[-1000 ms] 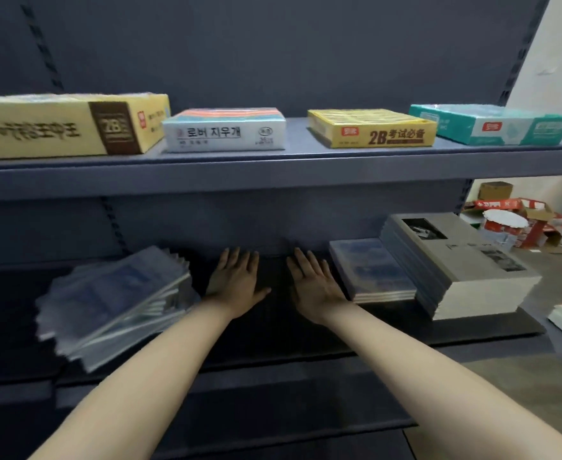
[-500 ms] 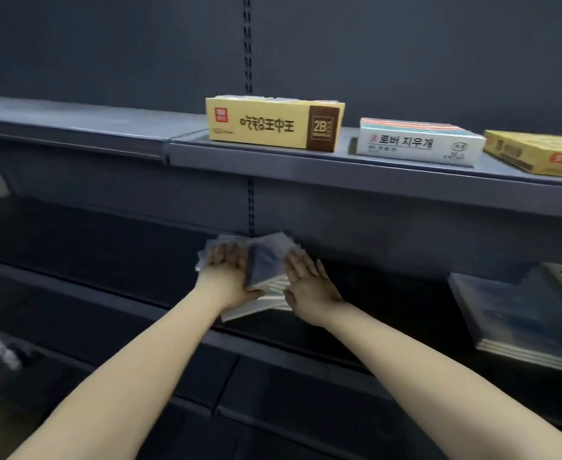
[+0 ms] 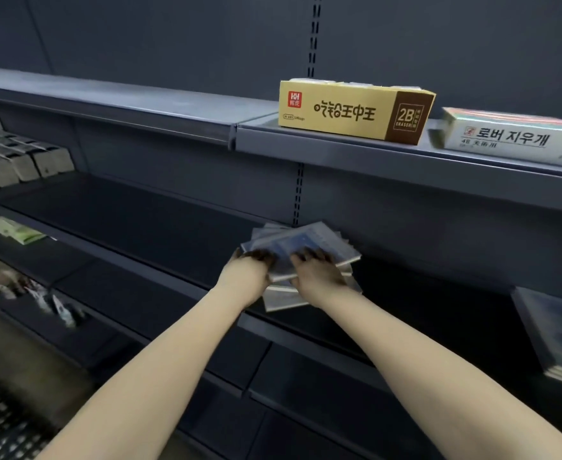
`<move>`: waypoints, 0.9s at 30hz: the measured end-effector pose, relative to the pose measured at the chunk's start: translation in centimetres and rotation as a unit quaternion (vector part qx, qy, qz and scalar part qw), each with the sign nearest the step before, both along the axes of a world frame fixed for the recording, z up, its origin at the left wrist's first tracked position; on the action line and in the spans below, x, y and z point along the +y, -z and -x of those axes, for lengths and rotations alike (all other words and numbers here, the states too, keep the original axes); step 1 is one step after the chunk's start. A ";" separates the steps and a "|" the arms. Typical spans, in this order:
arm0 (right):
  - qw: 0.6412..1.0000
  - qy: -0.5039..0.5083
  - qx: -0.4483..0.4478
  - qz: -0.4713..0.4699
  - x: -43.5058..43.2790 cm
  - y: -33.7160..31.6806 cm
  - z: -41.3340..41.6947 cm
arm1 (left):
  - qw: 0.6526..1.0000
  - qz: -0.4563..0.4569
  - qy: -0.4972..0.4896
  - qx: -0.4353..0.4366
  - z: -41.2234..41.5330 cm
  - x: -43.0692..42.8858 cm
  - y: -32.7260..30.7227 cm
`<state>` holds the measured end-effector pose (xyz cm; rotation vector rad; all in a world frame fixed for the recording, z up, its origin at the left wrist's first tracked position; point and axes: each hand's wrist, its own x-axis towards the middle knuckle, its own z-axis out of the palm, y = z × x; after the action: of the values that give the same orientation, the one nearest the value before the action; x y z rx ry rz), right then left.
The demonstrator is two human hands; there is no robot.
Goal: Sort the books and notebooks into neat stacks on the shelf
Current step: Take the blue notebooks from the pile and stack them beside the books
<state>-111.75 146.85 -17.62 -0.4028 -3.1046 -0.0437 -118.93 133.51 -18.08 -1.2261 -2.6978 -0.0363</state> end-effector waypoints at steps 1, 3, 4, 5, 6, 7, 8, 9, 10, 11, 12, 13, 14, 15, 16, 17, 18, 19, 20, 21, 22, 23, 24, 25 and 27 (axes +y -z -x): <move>1.000 -0.009 0.005 0.016 0.4 -0.1 -0.2 | 1.000 0.000 -0.003 0.017 -0.3 0.2 -0.1; 0.999 -0.025 0.013 0.044 1.2 -0.3 -0.7 | 0.998 0.013 0.000 0.054 -0.9 0.6 -0.2; 0.998 -0.034 0.015 0.054 1.7 -0.3 -1.0 | 0.998 0.010 0.005 0.060 -1.0 0.6 -0.2; 0.997 -0.047 0.015 0.063 2.3 -0.2 -1.4 | 0.998 -0.001 0.014 0.057 -1.0 0.5 0.0; 0.995 -0.058 0.017 0.077 2.9 -0.2 -1.8 | 0.999 -0.013 0.023 0.043 -0.9 0.3 0.3; 0.993 -0.069 0.019 0.092 3.5 -0.1 -2.3 | 0.999 -0.017 0.031 0.026 -0.9 0.0 0.5; 0.992 -0.074 0.019 0.103 4.1 0.0 -2.9 | 0.999 -0.017 0.036 0.008 -0.9 -0.1 0.7; 0.992 -0.073 0.015 0.106 4.6 0.1 -3.5 | 0.999 -0.015 0.037 -0.004 -1.0 -0.1 1.0; 0.993 -0.065 0.007 0.102 5.0 0.2 -3.9 | 0.999 -0.009 0.034 -0.012 -1.2 -0.1 1.1; 0.994 -0.054 0.000 0.093 5.3 0.2 -4.3 | 0.999 0.004 0.034 -0.011 -1.5 0.2 1.0; 0.995 -0.040 -0.007 0.092 5.3 0.2 -4.5 | 0.999 0.023 0.035 -0.003 -1.8 0.5 0.7; 0.995 -0.029 -0.009 0.099 5.1 0.2 -4.7 | 0.998 0.046 0.038 0.009 -2.1 0.9 0.4; 0.994 -0.025 0.002 0.109 4.8 0.1 -5.0 | 0.997 0.066 0.039 0.014 -2.6 1.5 0.0; 0.992 -0.028 0.027 0.120 4.5 0.0 -5.3 | 0.996 0.080 0.035 0.014 -3.0 2.1 -0.3; 0.989 -0.037 0.056 0.128 4.3 -0.2 -5.8 | 0.995 0.093 0.031 0.020 -3.5 2.9 -0.5; 0.987 -0.050 0.079 0.134 4.1 -0.3 -6.5 | 0.993 0.106 0.029 0.038 -4.2 3.7 -0.7; 0.985 -0.063 0.090 0.129 4.1 -0.3 -7.2 | 0.990 0.120 0.029 0.062 -5.0 4.5 -0.7; 0.987 -0.071 0.091 0.114 4.1 -0.3 -7.8 | 0.988 0.128 0.032 0.084 -5.9 5.3 -0.6; 0.990 -0.072 0.087 0.083 4.3 0.0 -8.3 | 0.986 0.132 0.037 0.093 -6.7 6.0 -0.4; 0.993 -0.064 0.081 0.052 4.5 0.2 -8.7 | 0.986 0.132 0.040 0.093 -7.2 6.5 -0.2; 0.995 -0.051 0.074 0.031 4.7 0.4 -9.1 | 0.988 0.121 0.038 0.091 -7.6 7.0 0.0; 0.996 -0.043 0.073 0.022 4.8 0.5 -9.6 | 0.990 0.109 0.032 0.083 -7.8 7.2 0.2; 0.997 -0.044 0.068 0.014 5.0 0.9 -9.8 | 0.993 0.087 0.031 0.070 -7.9 7.5 0.4; 0.997 -0.047 0.068 0.000 5.0 1.1 -10.2 | 0.995 0.070 0.034 0.055 -8.0 7.6 0.6; 0.994 -0.056 0.096 -0.022 5.3 1.4 -11.1 | 0.996 0.061 0.050 0.030 -8.3 7.9 0.9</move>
<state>-100.63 152.14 -19.07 -0.2175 -2.9233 -0.0680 -110.61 141.39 -19.01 -1.3734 -2.6192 0.1525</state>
